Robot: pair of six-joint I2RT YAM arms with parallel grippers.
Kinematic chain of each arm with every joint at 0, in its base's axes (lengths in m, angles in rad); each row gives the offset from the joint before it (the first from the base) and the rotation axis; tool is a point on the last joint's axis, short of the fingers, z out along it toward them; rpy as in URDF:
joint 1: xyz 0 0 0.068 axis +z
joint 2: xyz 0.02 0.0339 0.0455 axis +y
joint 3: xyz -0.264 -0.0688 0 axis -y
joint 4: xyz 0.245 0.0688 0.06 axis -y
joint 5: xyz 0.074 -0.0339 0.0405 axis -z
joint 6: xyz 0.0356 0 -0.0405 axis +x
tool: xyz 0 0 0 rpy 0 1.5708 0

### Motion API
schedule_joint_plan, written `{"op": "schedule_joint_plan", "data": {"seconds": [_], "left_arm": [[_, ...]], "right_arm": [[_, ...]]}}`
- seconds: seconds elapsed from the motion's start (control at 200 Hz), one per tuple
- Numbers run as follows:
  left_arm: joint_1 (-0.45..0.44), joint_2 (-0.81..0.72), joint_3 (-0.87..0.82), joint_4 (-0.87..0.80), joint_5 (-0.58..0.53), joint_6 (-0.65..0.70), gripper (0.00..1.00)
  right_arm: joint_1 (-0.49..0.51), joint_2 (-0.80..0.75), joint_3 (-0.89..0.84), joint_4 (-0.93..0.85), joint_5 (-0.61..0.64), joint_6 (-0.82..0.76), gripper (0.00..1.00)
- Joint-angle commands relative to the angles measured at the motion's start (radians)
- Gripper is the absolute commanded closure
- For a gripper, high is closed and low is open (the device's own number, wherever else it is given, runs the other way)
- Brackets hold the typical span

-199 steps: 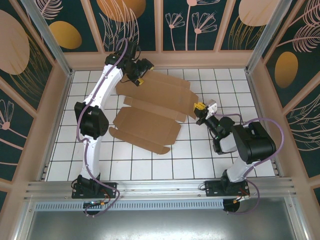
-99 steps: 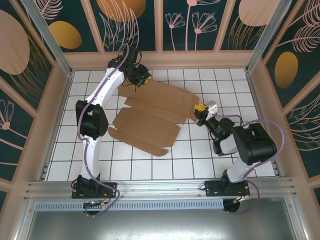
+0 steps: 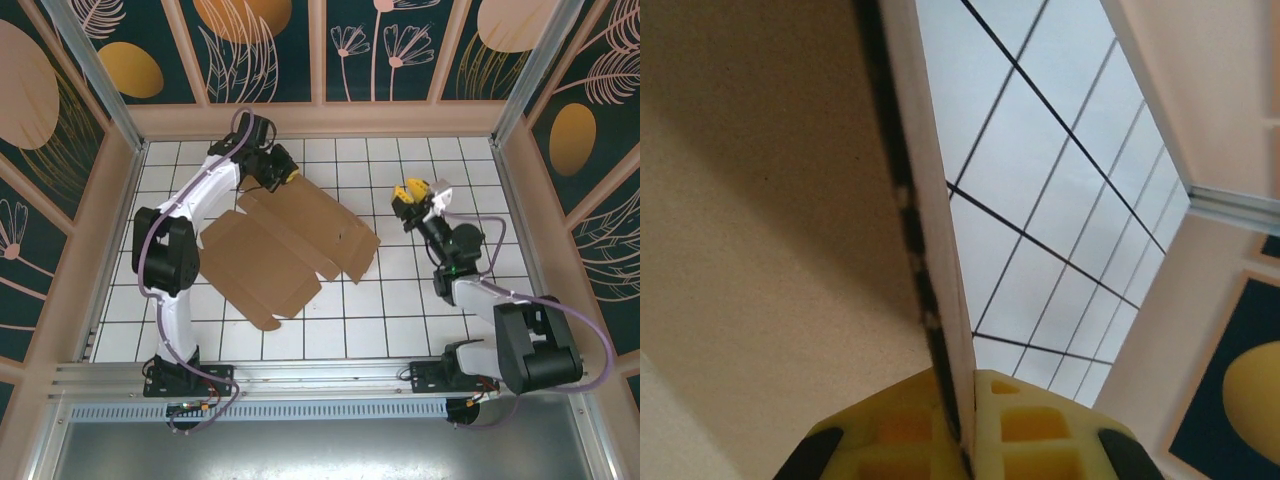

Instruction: Fold the paper box

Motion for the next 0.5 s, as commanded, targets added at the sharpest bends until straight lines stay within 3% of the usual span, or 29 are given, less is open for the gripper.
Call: {"op": "schedule_joint_plan", "data": {"seconds": [0.0,0.055,0.115,0.205,0.27,0.38,0.495], "left_arm": [[0.004,-0.060,-0.067,0.184,0.054,0.034,1.00],[0.005,-0.066,-0.079,0.201,0.053,0.036,1.00],[0.004,-0.066,-0.079,0.210,0.051,0.038,1.00],[0.005,-0.058,-0.065,0.220,0.050,0.030,1.00],[0.006,-0.047,-0.050,0.223,0.047,0.024,1.00],[0.006,-0.029,-0.039,0.239,0.054,0.013,1.00],[0.006,-0.019,-0.039,0.255,0.060,0.001,1.00]], "right_arm": [[0.024,-0.048,0.197,-0.451,-0.036,0.148,0.76],[0.071,-0.053,0.274,-0.604,-0.030,0.158,0.88],[0.167,-0.091,0.285,-0.646,0.023,0.096,1.00],[0.393,-0.155,0.256,-0.638,0.187,-0.045,1.00],[0.521,-0.119,0.324,-0.755,0.269,-0.051,1.00],[0.655,0.055,0.440,-0.920,0.273,0.000,1.00],[0.759,0.276,0.518,-0.961,0.343,-0.010,1.00]]}}
